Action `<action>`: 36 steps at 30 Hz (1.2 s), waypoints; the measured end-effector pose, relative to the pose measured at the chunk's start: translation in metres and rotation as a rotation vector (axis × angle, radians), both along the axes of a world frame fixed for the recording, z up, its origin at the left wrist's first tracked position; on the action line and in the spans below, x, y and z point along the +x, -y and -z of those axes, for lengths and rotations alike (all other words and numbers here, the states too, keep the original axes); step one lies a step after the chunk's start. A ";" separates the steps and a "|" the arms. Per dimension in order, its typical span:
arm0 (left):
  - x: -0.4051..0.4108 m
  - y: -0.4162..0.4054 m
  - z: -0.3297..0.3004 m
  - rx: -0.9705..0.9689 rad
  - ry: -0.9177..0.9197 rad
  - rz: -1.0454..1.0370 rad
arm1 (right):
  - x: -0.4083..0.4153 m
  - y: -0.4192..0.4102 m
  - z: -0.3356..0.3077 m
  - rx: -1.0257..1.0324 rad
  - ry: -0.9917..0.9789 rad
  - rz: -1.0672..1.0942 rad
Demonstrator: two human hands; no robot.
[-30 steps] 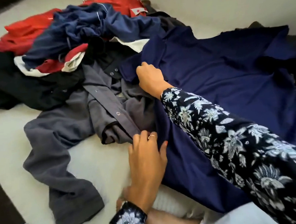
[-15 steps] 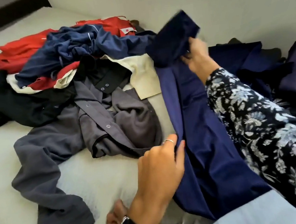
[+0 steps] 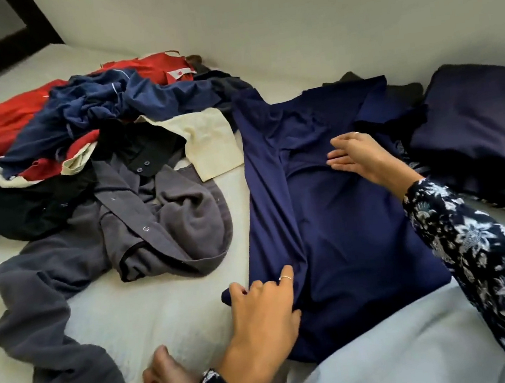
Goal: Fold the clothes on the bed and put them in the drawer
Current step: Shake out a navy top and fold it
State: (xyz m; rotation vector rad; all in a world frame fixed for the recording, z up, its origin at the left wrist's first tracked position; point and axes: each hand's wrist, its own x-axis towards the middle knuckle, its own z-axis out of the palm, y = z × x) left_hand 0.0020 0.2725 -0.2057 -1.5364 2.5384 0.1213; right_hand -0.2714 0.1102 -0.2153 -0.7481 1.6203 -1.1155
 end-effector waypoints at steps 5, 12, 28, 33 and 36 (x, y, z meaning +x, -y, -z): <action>0.005 0.007 -0.012 -0.047 0.041 0.037 | 0.016 0.022 -0.012 -0.113 -0.390 -0.182; 0.009 -0.002 -0.002 -0.076 0.045 0.067 | 0.031 0.032 -0.004 -0.112 -0.566 -0.259; 0.014 -0.020 -0.021 -0.086 -0.069 0.142 | 0.045 0.097 0.006 -0.143 -0.516 0.097; -0.017 -0.017 -0.039 -0.016 -0.220 0.105 | 0.008 0.074 -0.012 -0.318 -0.620 0.341; -0.033 -0.025 -0.030 0.377 -0.261 0.075 | -0.009 0.038 -0.010 -0.251 -0.635 0.289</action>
